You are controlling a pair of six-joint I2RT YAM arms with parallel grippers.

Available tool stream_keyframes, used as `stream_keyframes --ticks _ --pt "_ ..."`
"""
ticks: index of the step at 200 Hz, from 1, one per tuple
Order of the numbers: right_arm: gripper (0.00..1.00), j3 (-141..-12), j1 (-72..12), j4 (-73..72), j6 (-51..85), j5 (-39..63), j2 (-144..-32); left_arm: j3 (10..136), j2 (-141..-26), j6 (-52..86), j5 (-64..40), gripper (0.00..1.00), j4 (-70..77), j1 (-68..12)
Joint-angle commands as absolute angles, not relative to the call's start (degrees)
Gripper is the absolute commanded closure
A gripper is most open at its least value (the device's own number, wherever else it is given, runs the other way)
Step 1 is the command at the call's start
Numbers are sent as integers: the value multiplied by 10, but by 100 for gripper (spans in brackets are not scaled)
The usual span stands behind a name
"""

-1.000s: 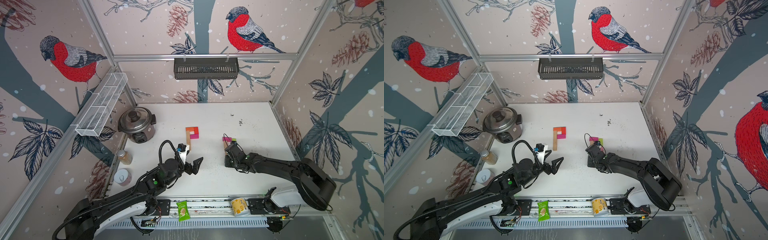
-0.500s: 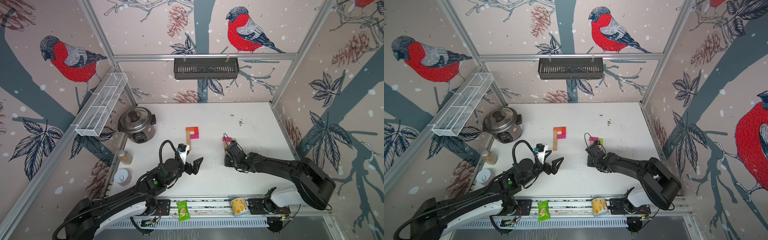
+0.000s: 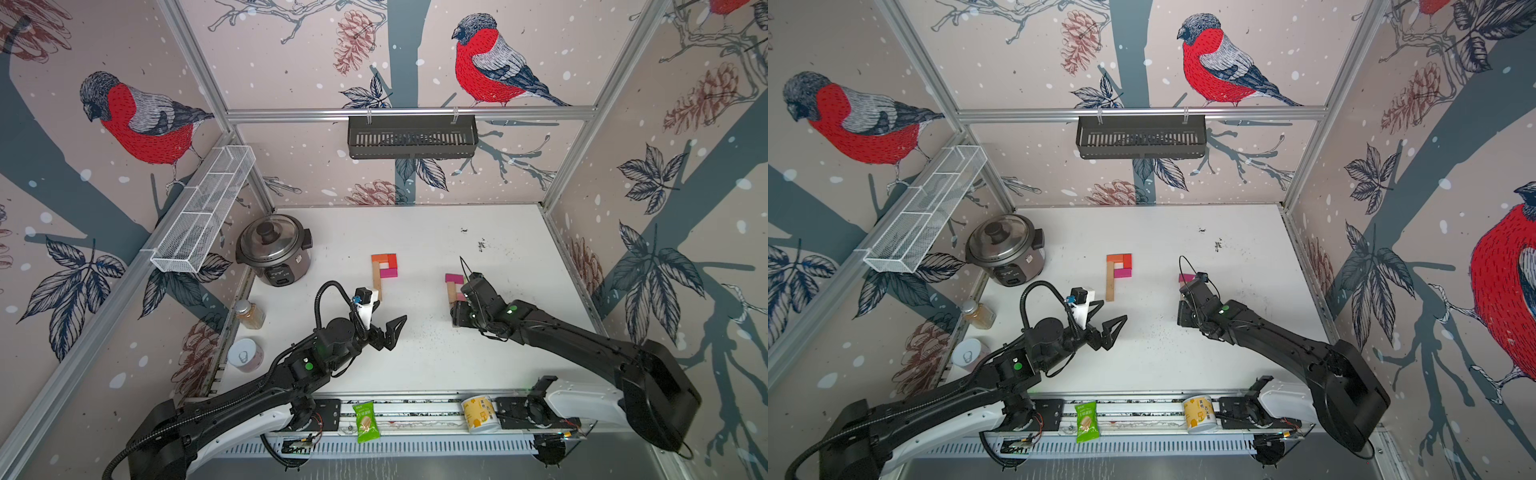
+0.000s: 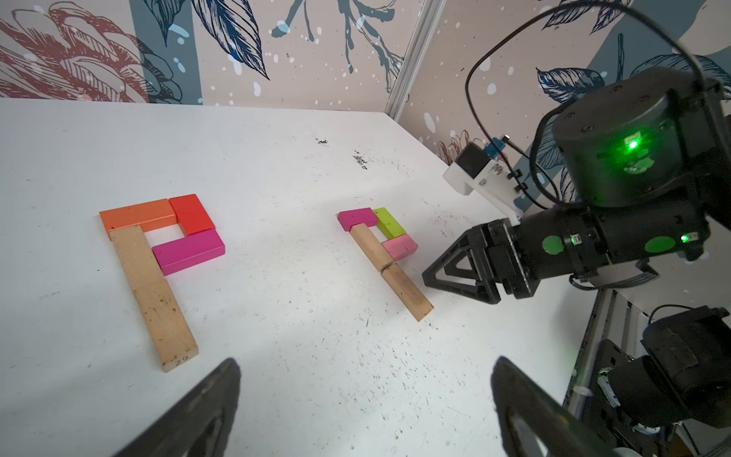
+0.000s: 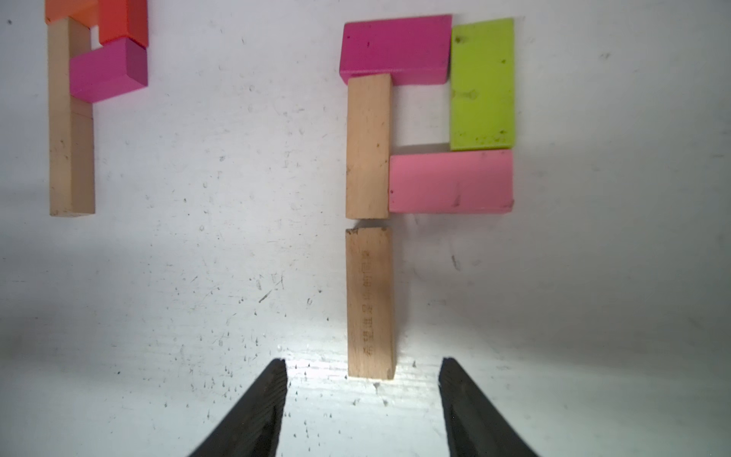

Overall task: Assemble the letter p with building blocks
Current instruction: Assemble the building block at the center of the board, then adjust the building block at the center of the board.

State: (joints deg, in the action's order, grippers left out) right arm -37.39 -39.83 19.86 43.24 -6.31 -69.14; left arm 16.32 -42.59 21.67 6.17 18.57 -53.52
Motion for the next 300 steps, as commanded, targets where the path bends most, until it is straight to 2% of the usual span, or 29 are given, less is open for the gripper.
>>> stream_keyframes --ticks 1,36,57,76,300 --pt "46 -375 -384 230 410 -46 -669 167 -419 221 10 3 208 -535" --pt "75 -366 -368 245 397 -29 -657 169 -405 224 -36 2 209 -536" --pt "85 -351 -368 234 394 -11 -666 168 -407 224 -40 2 215 -535" --pt "90 -335 -369 222 395 -2 -679 170 -416 224 -42 3 214 -536" --pt "90 -305 -390 134 411 28 -756 173 -430 222 -14 3 210 -536"
